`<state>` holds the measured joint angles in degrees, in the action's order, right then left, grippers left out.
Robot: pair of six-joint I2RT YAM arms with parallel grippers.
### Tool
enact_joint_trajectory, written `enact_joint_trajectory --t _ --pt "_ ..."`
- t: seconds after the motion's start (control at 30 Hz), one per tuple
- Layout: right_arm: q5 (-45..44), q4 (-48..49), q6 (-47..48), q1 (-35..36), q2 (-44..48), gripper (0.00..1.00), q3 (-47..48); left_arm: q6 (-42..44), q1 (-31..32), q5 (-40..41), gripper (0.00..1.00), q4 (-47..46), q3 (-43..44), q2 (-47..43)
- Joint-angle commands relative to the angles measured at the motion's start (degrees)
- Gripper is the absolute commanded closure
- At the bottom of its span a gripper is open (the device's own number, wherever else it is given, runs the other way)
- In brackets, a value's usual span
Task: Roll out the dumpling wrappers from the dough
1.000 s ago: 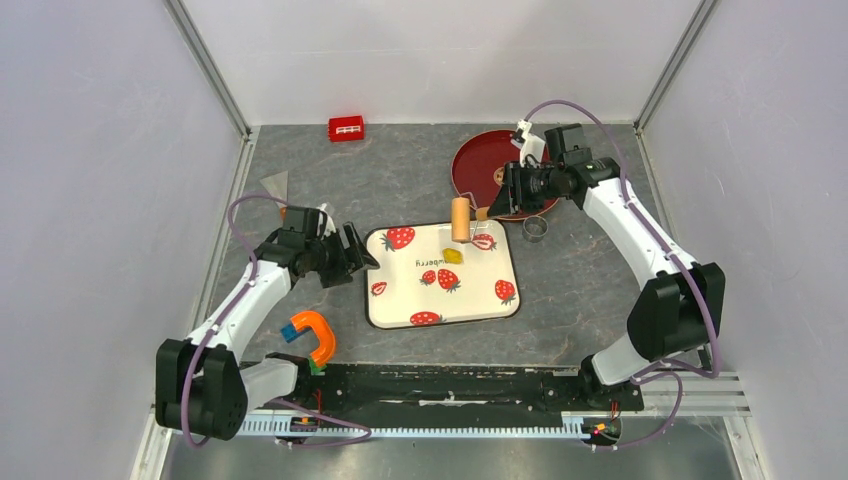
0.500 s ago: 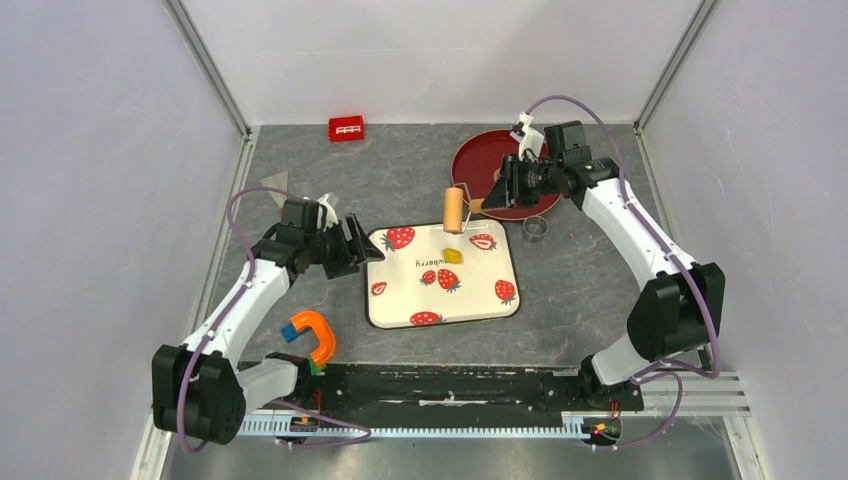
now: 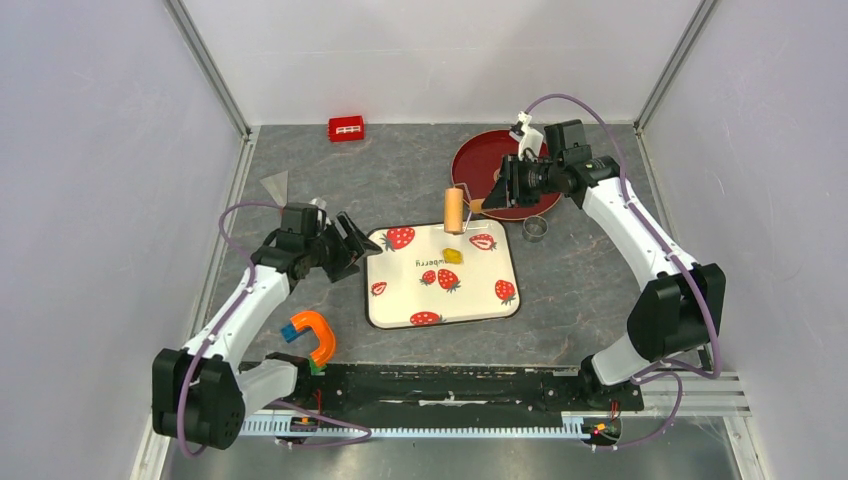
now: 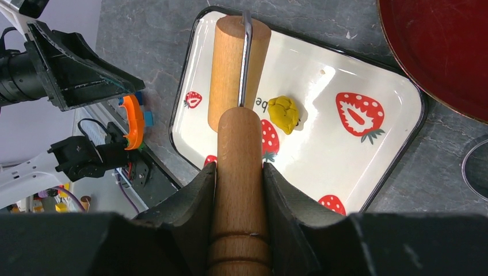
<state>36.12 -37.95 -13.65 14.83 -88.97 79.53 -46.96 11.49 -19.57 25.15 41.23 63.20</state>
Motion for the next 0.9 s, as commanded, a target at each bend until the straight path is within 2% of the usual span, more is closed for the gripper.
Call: enact_joint_trajectory --t 0.0,0.17,0.4,0.57,0.87 --pt "0.07 1.57 1.17 -0.14 1.24 1.00 2.36 2.01 0.12 -3.27 0.21 -1.39 1.59 3.17" --pt "-3.10 -2.24 3.03 -0.15 -0.80 1.00 3.43 9.18 0.12 -3.73 0.21 1.10 3.11 10.16" --pt "-3.29 -6.65 3.69 0.40 -4.03 1.00 10.42 11.26 0.20 -7.67 0.28 -5.08 2.10 15.84" --pt "-3.56 -9.15 4.85 3.75 -5.69 1.00 12.56 12.00 0.25 -4.71 0.37 -5.20 2.17 19.26" --pt "-7.42 -10.56 5.65 5.55 -3.86 1.00 10.20 17.07 0.51 -2.14 0.39 -0.64 6.39 25.07"
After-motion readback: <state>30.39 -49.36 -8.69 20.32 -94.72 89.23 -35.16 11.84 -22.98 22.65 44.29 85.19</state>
